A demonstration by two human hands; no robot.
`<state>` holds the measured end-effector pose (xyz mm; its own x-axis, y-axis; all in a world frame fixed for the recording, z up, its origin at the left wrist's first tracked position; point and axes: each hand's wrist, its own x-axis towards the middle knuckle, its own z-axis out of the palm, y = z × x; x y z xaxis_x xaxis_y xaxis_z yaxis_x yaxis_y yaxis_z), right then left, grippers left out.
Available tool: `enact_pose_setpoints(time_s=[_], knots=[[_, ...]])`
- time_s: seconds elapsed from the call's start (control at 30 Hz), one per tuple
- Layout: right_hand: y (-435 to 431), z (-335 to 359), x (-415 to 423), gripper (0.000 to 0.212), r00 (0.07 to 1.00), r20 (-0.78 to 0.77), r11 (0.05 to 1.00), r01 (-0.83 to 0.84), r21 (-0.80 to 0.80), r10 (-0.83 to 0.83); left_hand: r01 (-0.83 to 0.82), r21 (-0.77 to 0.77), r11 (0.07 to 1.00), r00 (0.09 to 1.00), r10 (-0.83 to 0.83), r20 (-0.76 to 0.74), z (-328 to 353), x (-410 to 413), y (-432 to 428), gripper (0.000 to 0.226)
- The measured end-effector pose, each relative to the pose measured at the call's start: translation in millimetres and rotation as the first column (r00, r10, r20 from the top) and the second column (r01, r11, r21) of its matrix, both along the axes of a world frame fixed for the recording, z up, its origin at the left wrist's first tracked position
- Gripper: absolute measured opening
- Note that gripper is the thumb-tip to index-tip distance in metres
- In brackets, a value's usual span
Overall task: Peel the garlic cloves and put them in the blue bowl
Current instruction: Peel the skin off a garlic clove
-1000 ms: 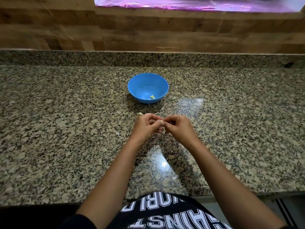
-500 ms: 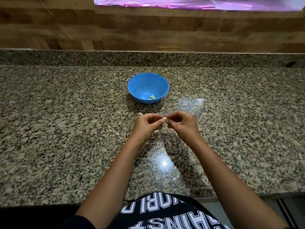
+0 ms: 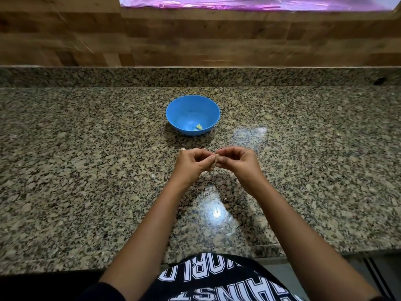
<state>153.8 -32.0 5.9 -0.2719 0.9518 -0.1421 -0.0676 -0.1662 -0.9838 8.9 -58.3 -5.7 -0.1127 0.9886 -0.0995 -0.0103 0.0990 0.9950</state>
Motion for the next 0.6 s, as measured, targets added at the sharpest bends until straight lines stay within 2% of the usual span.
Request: enact_pose_setpoints(time_s=[0.17,0.23,0.33,0.43,0.5,0.6], knots=[[3,-1,1,0.009,0.999,-0.037,1.000,-0.016,-0.024,0.015,-0.011,-0.018,1.000,0.996,0.012,0.086,1,1,0,0.005],[3,-1,2,0.010,0.998,-0.068,0.999,-0.020,-0.050,0.017,-0.015,-0.004,1.000,0.998,0.015,0.062,1,1,0,0.002],[1,-1,0,0.011,0.990,-0.141,0.996,-0.006,-0.087,-0.007,-0.017,0.064,0.998,0.987,0.027,-0.160,2,3,-1,0.004],[0,1,-4,0.012,0.977,-0.206,0.989,0.031,-0.143,-0.060,-0.038,0.156,0.987,0.885,0.106,-0.453,1,10,1,0.008],[-1,3,-4,0.012,0.969,-0.241,0.985,0.019,-0.172,-0.061,-0.048,0.198,0.979,0.842,0.146,-0.520,0,13,2,0.009],[1,5,-1,0.014,0.946,-0.315,0.965,-0.002,-0.262,-0.084,-0.084,0.219,0.972,0.849,0.185,-0.495,0,15,0,0.008]])
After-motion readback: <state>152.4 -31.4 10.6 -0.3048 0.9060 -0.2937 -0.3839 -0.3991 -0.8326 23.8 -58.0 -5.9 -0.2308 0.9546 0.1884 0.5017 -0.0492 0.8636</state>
